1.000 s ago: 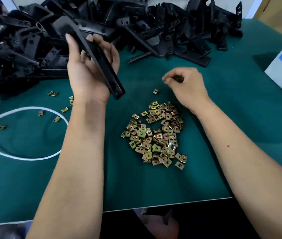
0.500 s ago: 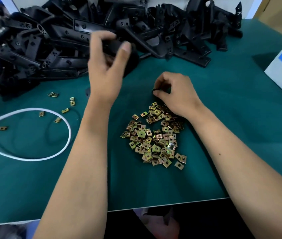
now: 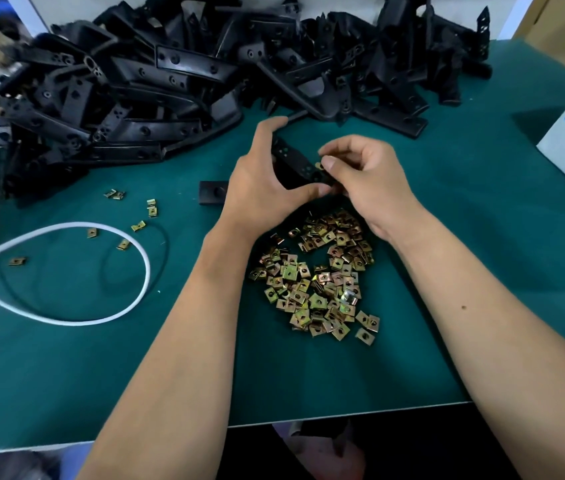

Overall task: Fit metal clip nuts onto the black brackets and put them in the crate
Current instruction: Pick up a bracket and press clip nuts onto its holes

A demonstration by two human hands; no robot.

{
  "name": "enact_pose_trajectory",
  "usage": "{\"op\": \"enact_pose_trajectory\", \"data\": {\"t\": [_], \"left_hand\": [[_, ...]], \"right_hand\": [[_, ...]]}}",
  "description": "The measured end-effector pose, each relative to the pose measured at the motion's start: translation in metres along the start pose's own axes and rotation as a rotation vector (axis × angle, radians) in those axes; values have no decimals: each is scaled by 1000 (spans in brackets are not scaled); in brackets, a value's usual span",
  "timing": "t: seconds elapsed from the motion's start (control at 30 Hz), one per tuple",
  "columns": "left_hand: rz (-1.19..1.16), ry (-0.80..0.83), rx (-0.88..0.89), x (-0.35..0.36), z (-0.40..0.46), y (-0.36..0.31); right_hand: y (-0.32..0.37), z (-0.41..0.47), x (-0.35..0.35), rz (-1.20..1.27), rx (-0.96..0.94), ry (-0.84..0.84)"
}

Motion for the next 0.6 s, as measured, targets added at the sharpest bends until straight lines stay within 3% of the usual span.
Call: {"op": "enact_pose_trajectory", "data": {"t": [0.33, 0.6], "left_hand": [[5, 17, 28, 4, -1, -8], [27, 41, 36, 5, -3, -9]], "right_hand": [[3, 3, -7, -10, -46, -52], [21, 0, -7, -189, -169, 57]]}}
Point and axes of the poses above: each hand's wrist, its own z-axis towards the middle knuckle, its own x-axis out of the palm, y = z × x, the point moved 8 cm from there along z, towards the middle knuckle, and after that the axes turned 2 degrees about -y, right-handed, at the moved point
